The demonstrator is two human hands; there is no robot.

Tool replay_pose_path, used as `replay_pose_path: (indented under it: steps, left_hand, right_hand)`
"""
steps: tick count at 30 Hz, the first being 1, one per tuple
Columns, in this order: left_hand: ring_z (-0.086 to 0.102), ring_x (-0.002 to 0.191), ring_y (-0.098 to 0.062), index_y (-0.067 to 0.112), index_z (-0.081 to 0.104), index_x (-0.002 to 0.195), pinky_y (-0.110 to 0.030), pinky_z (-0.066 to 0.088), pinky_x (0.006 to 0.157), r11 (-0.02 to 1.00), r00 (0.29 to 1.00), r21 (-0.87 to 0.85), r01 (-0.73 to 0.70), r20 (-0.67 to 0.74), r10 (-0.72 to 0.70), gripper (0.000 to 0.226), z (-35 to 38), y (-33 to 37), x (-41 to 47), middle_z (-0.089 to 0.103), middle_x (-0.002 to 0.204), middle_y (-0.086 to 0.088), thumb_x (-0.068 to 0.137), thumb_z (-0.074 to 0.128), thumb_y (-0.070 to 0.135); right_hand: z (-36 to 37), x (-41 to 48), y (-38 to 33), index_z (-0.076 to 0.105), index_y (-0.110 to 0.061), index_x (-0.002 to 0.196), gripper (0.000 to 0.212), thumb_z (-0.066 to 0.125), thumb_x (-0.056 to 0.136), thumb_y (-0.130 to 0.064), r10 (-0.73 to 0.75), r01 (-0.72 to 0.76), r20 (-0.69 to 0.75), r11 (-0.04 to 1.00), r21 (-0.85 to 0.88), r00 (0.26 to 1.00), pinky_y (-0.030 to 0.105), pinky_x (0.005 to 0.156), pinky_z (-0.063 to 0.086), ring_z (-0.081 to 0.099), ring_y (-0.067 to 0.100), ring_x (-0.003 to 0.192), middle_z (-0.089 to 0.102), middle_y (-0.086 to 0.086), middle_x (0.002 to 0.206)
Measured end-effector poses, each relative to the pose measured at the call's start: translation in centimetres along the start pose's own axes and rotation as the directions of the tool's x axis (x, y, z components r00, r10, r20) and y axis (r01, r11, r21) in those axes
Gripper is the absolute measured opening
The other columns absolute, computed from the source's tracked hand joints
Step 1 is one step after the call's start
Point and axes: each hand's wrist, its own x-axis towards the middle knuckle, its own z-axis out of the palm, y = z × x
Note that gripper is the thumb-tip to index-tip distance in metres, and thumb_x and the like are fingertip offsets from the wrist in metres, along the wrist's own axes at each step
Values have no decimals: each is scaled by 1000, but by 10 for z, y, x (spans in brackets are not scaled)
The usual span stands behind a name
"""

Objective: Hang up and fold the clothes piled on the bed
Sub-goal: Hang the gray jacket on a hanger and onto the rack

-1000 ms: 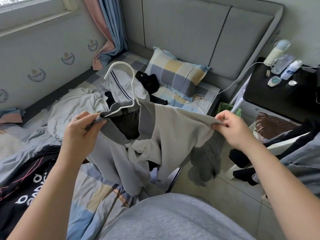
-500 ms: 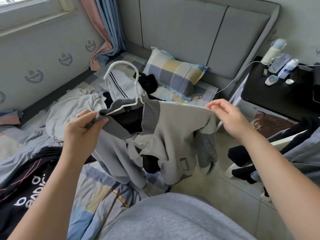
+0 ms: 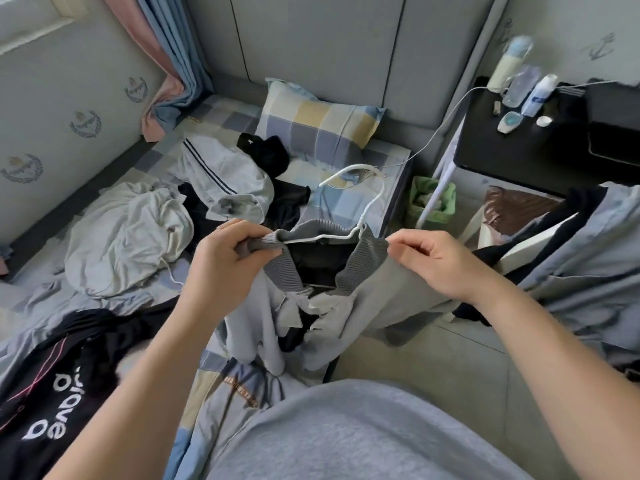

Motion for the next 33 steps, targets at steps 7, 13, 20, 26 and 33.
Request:
replay_pose_path:
  steps: [7, 13, 20, 26, 33]
  left_hand:
    - [48, 65, -1, 8, 79, 100, -6, 34, 63, 973, 966, 117, -198, 193, 173, 14, 47, 50, 7, 51, 73, 9, 87, 76, 10]
    - [50, 64, -2, 14, 79, 101, -29, 39, 58, 956, 912, 44, -291, 314, 263, 13, 116, 116, 14, 51, 76, 14, 90, 74, 18]
    - [48, 62, -15, 12, 78, 101, -11, 35, 61, 919, 824, -125, -374, 411, 391, 14, 219, 197, 4, 55, 77, 6, 88, 75, 17]
    - [50, 73, -11, 13, 76, 97, -18, 39, 72, 850, 686, -241, -468, 508, 521, 11, 322, 270, -19, 55, 74, 1, 87, 77, 18]
    - [59, 95, -23, 10, 75, 100, -48, 46, 90, 792, 506, -331, -514, 628, 591, 12, 454, 357, -75, 64, 90, 3, 89, 75, 15]
  right_hand:
    - [-23, -56, 26, 67, -46, 92, 17, 54, 100, -38, -39, 30, -245, 999, -42, 969, 12, 66, 40, 53, 2, 69, 61, 0, 75]
    - [-67, -131, 45, 67, -49, 86, 22, 55, 99, -36, -18, -12, -415, 998, -68, 909, 14, 54, 33, 41, 0, 55, 49, -12, 58]
    - [-134, -271, 80, 58, -24, 69, 31, 57, 95, -41, 104, -218, -640, 971, -102, 761, 19, 60, 35, 42, 4, 59, 47, -6, 62]
    - [-163, -395, 104, 48, -27, 67, 34, 52, 93, -48, 291, -373, -686, 927, 31, 667, 18, 54, 30, 37, 1, 56, 38, -11, 58]
    - [-179, -519, 110, 35, -13, 64, 32, 52, 91, -10, 475, -365, -728, 873, 322, 494, 18, 56, 28, 34, 4, 60, 34, -10, 61]
